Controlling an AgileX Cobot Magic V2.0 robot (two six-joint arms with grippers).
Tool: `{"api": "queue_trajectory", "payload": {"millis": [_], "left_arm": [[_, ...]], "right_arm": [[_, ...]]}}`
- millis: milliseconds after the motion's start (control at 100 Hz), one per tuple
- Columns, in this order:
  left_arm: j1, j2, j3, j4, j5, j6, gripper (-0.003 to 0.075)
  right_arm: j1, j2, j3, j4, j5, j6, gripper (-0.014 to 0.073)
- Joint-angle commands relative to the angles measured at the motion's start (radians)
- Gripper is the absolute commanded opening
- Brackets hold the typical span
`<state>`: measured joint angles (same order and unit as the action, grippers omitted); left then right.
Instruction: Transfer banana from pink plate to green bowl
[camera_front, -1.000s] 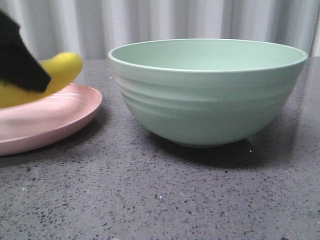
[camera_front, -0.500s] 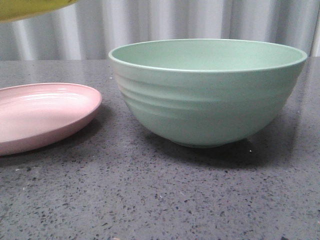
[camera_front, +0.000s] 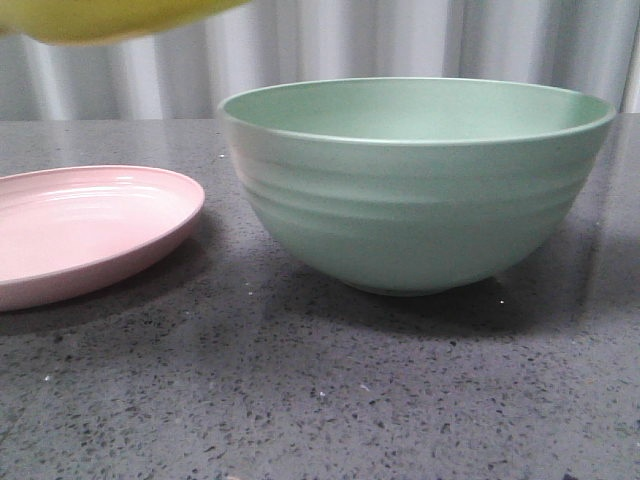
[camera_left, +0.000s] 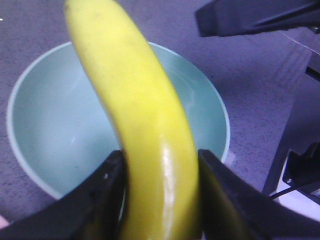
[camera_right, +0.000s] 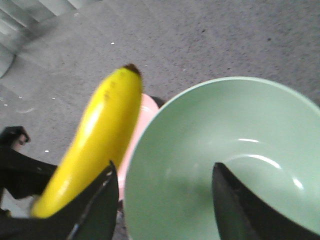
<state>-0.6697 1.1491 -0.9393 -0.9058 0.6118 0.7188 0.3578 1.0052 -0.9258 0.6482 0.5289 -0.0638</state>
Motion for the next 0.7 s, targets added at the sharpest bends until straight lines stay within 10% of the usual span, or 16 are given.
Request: {"api": "queue_trajectory", "payload": {"millis": [0, 690], "left_arm": [[-0.046, 0.005, -0.038, -0.054, -0.085, 0.003, 0.02], [-0.104, 0.086, -0.038, -0.115, -0.109, 0.003, 0.02]], "right_arm": [[0.031, 0.029, -0.036, 0.086, -0.109, -0.014, 0.0352], [0.043, 0.181, -0.036, 0.17, -0.121, -0.014, 0.0352]]}}
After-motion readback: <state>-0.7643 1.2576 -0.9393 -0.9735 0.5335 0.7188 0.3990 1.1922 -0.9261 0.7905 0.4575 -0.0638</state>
